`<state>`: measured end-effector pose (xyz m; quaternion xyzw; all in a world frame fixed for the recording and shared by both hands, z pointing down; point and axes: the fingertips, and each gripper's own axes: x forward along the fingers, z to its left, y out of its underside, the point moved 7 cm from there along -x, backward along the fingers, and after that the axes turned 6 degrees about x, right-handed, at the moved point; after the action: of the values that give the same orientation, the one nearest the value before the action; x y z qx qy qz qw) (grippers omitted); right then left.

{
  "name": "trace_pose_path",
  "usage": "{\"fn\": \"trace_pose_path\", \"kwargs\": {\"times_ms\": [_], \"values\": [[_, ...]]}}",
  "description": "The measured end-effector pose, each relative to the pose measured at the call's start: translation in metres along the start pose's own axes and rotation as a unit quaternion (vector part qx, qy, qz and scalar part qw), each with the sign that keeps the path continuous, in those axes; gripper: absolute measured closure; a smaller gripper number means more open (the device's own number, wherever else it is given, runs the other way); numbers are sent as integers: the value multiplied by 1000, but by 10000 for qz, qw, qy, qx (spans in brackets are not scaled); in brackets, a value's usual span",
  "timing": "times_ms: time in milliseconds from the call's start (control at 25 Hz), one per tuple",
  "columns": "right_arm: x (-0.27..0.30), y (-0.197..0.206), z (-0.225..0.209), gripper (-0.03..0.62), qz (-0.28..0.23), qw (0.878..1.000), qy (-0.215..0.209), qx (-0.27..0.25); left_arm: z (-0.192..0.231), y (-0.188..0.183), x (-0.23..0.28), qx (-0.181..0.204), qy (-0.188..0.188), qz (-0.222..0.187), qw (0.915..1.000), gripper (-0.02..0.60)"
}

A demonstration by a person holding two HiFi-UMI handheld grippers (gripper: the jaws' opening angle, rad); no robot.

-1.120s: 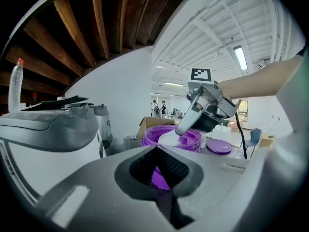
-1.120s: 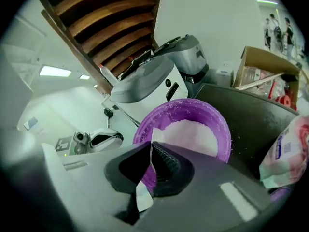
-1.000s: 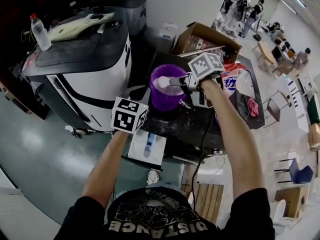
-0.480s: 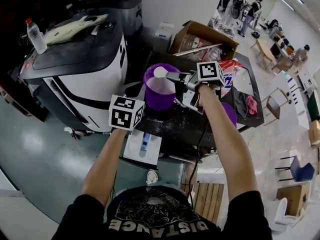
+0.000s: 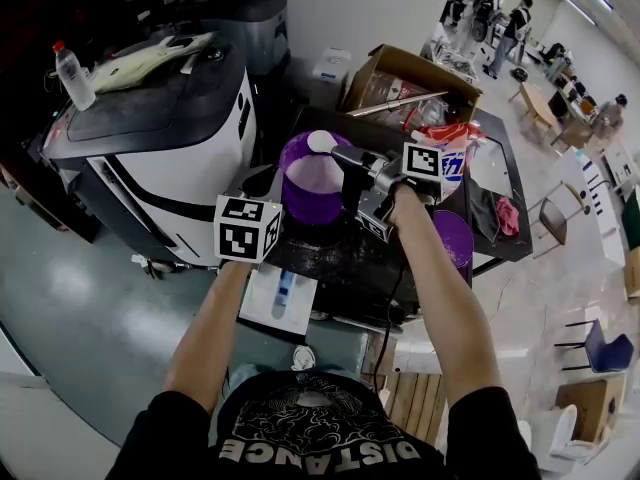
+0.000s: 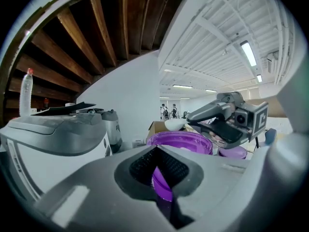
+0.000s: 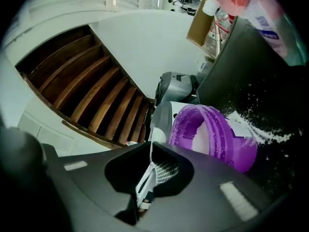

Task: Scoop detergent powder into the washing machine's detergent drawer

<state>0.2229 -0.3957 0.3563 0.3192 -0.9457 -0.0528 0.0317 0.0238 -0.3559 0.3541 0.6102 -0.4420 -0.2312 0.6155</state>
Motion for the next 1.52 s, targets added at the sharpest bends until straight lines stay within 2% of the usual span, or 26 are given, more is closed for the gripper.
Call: {"fn": "trace_pose_path", "kwargs": {"times_ms": [320,920,1520], "values": [[-12,21,-4,557,-339,9986,-277,281,0,13,-15,41,102,91,9999,575],[-46,119,-13,557,-632,9977,-163,171,-17,53,-85,126,585,232,9979,575],[-40,201,-54,557,-310,9994,58,114,-17,101,-143,86,689,446,9966,575]]}}
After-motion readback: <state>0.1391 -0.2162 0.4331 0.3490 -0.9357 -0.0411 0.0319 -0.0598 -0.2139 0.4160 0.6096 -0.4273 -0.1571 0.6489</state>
